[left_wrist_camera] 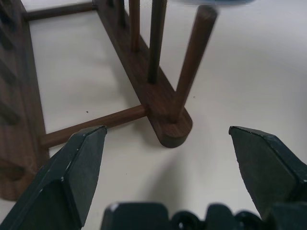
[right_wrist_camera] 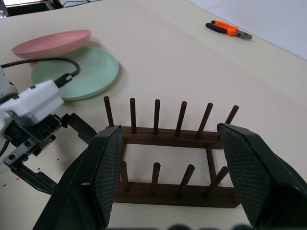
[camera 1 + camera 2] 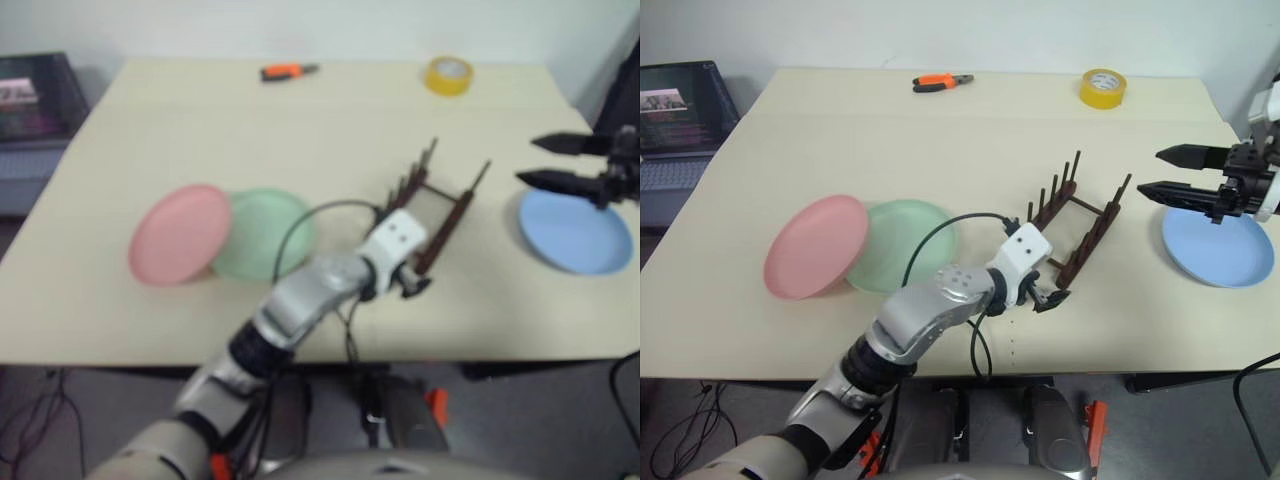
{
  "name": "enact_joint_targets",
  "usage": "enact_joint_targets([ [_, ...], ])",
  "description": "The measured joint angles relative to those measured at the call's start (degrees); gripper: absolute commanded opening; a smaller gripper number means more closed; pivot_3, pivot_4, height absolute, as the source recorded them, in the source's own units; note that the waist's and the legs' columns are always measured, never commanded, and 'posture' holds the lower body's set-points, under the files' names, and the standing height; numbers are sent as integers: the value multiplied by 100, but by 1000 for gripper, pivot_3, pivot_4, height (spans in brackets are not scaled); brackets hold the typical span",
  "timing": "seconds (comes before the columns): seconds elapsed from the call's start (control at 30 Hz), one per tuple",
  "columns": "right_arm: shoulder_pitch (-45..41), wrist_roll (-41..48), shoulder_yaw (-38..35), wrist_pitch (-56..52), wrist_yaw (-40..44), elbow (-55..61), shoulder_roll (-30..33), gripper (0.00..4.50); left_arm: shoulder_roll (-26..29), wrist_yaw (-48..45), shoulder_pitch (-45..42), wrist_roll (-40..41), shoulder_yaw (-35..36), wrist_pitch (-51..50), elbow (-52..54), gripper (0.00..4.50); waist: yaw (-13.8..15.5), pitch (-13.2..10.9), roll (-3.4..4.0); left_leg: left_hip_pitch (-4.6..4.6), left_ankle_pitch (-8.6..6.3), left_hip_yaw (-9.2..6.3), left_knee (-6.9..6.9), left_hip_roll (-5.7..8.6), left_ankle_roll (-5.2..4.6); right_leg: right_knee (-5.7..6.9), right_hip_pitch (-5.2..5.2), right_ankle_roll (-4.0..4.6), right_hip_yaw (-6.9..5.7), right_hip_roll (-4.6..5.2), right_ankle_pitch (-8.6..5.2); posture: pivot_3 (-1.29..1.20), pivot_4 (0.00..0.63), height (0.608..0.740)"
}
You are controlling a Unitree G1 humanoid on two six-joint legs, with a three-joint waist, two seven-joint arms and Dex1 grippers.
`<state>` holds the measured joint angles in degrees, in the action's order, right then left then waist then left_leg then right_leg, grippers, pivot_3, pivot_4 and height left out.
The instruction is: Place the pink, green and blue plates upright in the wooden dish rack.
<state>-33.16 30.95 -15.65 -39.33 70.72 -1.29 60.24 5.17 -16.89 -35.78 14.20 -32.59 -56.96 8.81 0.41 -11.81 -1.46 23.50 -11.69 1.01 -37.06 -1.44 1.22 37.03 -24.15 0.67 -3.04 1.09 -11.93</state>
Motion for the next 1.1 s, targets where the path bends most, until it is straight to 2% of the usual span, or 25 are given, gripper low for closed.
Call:
enact_joint_targets([
  [0.3, 289, 197, -237, -166, -211, 270, 57, 3415, -983, 279, -102, -700, -121, 740, -1508, 4500, 23, 5, 6, -1, -1, 3, -7, 12, -2, -5, 5, -8, 8, 3, 4, 0, 150, 740],
  [0.43, 301, 269, -282, -249, -316, 396, 57, 3415, -1197, 323, -125, -889, -57, 1025, -1865, 4500, 41, 6, 5, 0, 2, 2, -14, 24, -7, -10, 8, -3, 21, 4, 1, 0, 150, 740],
  [0.53, 302, 326, -315, -252, -339, 396, 57, 3458, -1199, 259, -140, -999, -55, 1176, -1988, 3958, 49, 6, 5, -1, 4, -3, -14, 44, -11, -10, 7, -3, 35, 8, 2, 0, 150, 740],
  [0.77, 327, 385, -326, -217, -455, 396, 39, 3458, -1192, 220, -143, -1221, 110, 1315, -2058, 1523, 45, 5, 5, 1, 1, -13, -6, 61, -24, -15, 6, -27, 60, 13, 14, 0, 150, 740],
  [0.83, 327, 400, -323, -192, -478, 396, 0, 3458, -1189, 205, -143, -1268, 141, 1350, -2068, 1001, 46, 5, 5, 2, 0, -15, -5, 61, -26, -17, 5, -34, 60, 13, 18, 0, 150, 740],
  [1.0, 327, 406, -322, -125, -510, 396, -34, 3458, -1079, 50, -144, -1344, 170, 1403, -2070, 1001, 30, 4, 4, 1, -1, -18, -5, 61, -27, -16, 4, -34, 61, 13, 17, 0, 150, 740],
  [1.1, 327, 410, -321, -106, -553, 397, -48, 3458, -769, -165, -150, -1357, 182, 1486, -1961, 1001, -34, 4, 3, -3, -1, -19, -2, 58, -27, -14, 4, -32, 62, 10, 17, 0, 150, 740],
])
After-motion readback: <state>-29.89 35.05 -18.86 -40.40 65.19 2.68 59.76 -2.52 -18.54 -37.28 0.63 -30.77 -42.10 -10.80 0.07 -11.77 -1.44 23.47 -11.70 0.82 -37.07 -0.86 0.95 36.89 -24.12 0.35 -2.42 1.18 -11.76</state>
